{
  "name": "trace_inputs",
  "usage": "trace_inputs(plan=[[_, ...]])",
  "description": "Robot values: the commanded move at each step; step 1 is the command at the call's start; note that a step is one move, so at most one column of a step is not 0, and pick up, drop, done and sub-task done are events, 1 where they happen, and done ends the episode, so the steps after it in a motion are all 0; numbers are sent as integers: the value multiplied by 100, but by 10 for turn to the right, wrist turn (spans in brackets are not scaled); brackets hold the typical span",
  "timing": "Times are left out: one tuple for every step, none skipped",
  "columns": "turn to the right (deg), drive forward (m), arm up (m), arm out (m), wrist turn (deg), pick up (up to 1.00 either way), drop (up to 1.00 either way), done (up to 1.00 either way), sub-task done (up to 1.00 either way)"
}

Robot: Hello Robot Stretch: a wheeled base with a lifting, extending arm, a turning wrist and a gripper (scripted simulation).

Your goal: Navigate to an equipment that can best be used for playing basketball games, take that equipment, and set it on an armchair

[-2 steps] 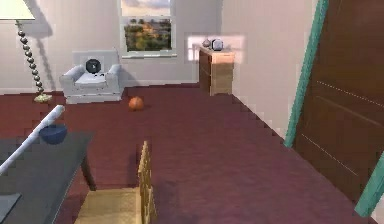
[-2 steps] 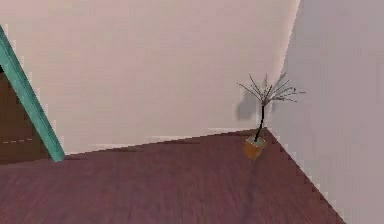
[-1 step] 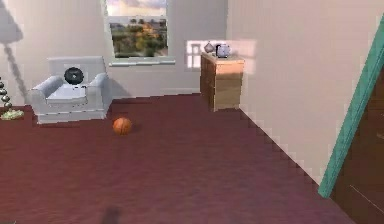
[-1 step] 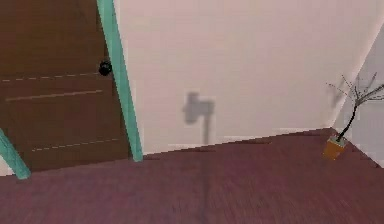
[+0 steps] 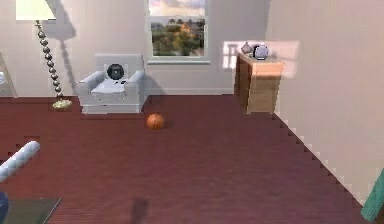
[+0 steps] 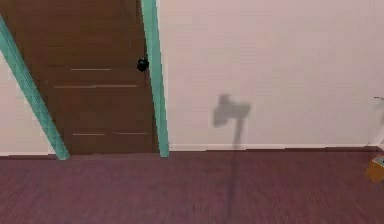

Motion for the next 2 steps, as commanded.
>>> trace_inputs(plan=[[0, 50, 0, 0, 0, 0, 0, 0, 0], [-90, 0, 0, 0, 0, 0, 0, 0, 0]])
